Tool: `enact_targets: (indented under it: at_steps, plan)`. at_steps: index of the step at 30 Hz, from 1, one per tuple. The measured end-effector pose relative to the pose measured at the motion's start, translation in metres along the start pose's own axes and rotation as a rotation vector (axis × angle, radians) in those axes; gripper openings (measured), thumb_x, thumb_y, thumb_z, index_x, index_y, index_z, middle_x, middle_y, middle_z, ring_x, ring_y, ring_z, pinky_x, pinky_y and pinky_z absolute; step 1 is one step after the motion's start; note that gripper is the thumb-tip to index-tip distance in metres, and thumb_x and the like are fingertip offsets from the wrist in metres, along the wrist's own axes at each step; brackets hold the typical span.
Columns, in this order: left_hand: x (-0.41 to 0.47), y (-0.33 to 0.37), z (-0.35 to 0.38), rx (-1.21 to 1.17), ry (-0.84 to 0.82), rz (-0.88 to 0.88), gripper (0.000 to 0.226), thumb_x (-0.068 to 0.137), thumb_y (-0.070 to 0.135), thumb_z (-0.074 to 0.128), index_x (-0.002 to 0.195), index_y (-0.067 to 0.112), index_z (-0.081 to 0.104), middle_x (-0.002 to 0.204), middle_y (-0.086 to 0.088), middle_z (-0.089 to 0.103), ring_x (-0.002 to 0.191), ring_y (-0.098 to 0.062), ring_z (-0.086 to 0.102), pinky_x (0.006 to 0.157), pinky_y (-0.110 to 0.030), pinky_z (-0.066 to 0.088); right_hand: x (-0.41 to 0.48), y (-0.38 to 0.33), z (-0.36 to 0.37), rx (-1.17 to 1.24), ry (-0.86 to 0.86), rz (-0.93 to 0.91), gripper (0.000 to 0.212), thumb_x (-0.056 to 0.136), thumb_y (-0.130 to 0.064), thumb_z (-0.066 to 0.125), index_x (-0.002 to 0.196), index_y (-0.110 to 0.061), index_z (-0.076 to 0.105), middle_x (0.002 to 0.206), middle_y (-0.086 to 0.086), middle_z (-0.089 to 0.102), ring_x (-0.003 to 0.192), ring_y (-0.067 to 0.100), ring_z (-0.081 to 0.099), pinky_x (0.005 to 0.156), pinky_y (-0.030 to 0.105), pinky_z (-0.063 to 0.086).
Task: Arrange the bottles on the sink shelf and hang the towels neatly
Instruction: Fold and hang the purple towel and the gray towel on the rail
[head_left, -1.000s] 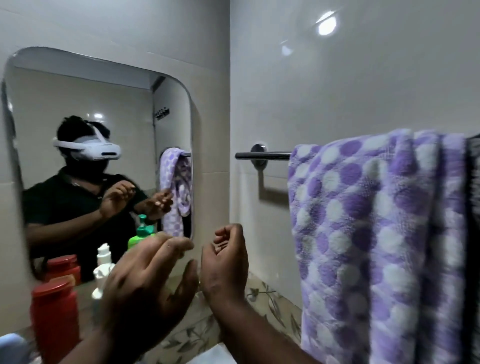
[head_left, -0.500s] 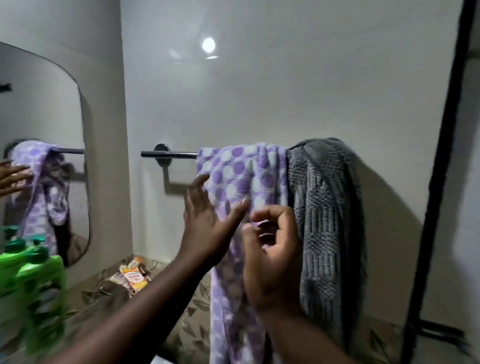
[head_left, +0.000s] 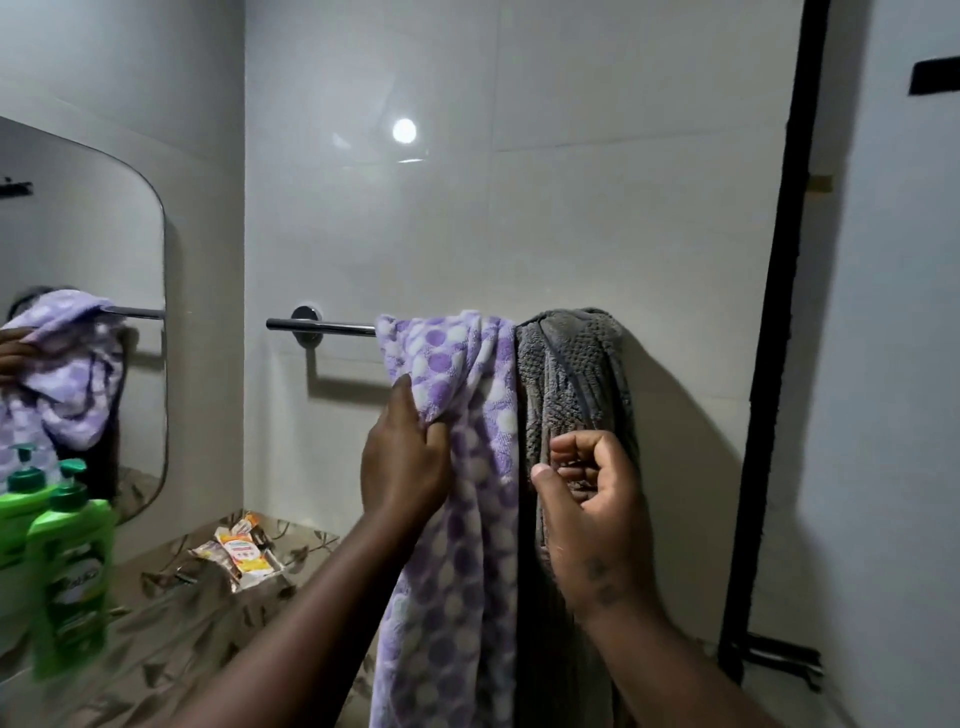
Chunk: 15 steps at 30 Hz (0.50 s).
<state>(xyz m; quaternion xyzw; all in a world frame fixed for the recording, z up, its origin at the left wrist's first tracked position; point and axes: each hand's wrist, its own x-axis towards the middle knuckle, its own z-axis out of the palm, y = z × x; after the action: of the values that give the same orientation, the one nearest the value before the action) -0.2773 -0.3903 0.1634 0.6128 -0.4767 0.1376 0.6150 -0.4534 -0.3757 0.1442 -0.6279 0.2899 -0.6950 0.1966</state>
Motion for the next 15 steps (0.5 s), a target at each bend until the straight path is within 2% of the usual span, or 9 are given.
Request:
enact_targets:
  at_steps: [2, 4, 7, 9, 10, 11, 13, 15]
  plan:
    - [-0.01, 0.0, 0.0, 0.051, 0.029, 0.026, 0.058, 0.091, 0.014, 0.05, 0.148, 0.021, 0.043, 0.126, -0.016, 0.065, 0.111, -0.04, 0.056, 0.085, -0.044, 0.048, 0.002, 0.004, -0.004, 0.009, -0.052, 0.04, 0.02, 0.083, -0.013, 0.074, 0.09, -0.026, 0.06, 0.088, -0.005, 0.065, 0.078, 0.014, 0.063, 0.078, 0.035, 0.054]
    - [-0.022, 0.002, 0.003, 0.113, 0.037, 0.027, 0.059, 0.093, 0.013, 0.05, 0.151, 0.02, 0.042, 0.13, -0.012, 0.061, 0.113, -0.037, 0.05, 0.089, -0.043, 0.045, 0.003, 0.009, -0.008, 0.017, -0.088, 0.073, 0.02, 0.083, -0.013, 0.074, 0.089, -0.025, 0.06, 0.089, -0.004, 0.065, 0.082, 0.017, 0.063, 0.081, 0.039, 0.054]
    - [-0.042, 0.006, 0.007, 0.167, 0.036, -0.007, 0.056, 0.094, 0.014, 0.051, 0.149, 0.017, 0.045, 0.126, -0.011, 0.056, 0.11, -0.035, 0.052, 0.082, -0.039, 0.044, -0.003, 0.018, -0.013, -0.024, -0.15, 0.096, 0.019, 0.082, -0.019, 0.075, 0.089, -0.028, 0.059, 0.091, -0.007, 0.066, 0.086, 0.014, 0.063, 0.078, 0.027, 0.05]
    - [-0.057, 0.008, 0.006, 0.106, 0.023, -0.04, 0.048, 0.093, 0.014, 0.05, 0.141, 0.017, 0.051, 0.113, -0.008, 0.057, 0.101, -0.031, 0.057, 0.073, -0.034, 0.04, -0.011, 0.022, -0.013, -0.037, -0.165, 0.126, 0.02, 0.082, -0.02, 0.076, 0.089, -0.029, 0.06, 0.09, -0.008, 0.067, 0.084, 0.008, 0.063, 0.073, 0.013, 0.046]
    - [-0.066, 0.009, 0.004, 0.07, 0.021, -0.036, 0.045, 0.093, 0.013, 0.048, 0.137, 0.017, 0.054, 0.107, -0.005, 0.058, 0.097, -0.027, 0.058, 0.072, -0.033, 0.038, -0.014, 0.022, -0.013, -0.006, -0.178, 0.153, 0.02, 0.082, -0.019, 0.076, 0.09, -0.028, 0.061, 0.09, -0.008, 0.068, 0.083, 0.007, 0.064, 0.073, 0.011, 0.046]
    - [-0.077, 0.011, 0.003, 0.026, 0.016, -0.03, 0.044, 0.091, 0.015, 0.047, 0.133, 0.019, 0.057, 0.104, -0.002, 0.059, 0.095, -0.023, 0.058, 0.072, -0.031, 0.039, -0.017, 0.023, -0.013, 0.041, -0.203, 0.188, 0.02, 0.082, -0.019, 0.077, 0.092, -0.028, 0.062, 0.091, -0.008, 0.069, 0.083, 0.008, 0.065, 0.075, 0.014, 0.049]
    - [-0.105, 0.011, 0.0, -0.105, -0.006, -0.015, 0.048, 0.085, 0.02, 0.044, 0.129, 0.025, 0.061, 0.107, 0.005, 0.064, 0.099, -0.015, 0.06, 0.076, -0.021, 0.042, -0.016, 0.022, -0.012, 0.097, -0.268, 0.25, 0.028, 0.082, -0.025, 0.079, 0.104, -0.029, 0.062, 0.099, -0.009, 0.072, 0.088, 0.006, 0.067, 0.081, 0.023, 0.053]
    - [-0.135, 0.009, -0.002, -0.283, -0.063, -0.049, 0.059, 0.081, 0.025, 0.045, 0.137, 0.031, 0.06, 0.124, 0.011, 0.067, 0.117, -0.009, 0.062, 0.09, -0.01, 0.043, -0.011, 0.018, -0.009, 0.206, -0.358, 0.349, 0.048, 0.079, -0.033, 0.084, 0.119, -0.03, 0.059, 0.111, -0.008, 0.073, 0.097, 0.002, 0.069, 0.09, 0.028, 0.055]
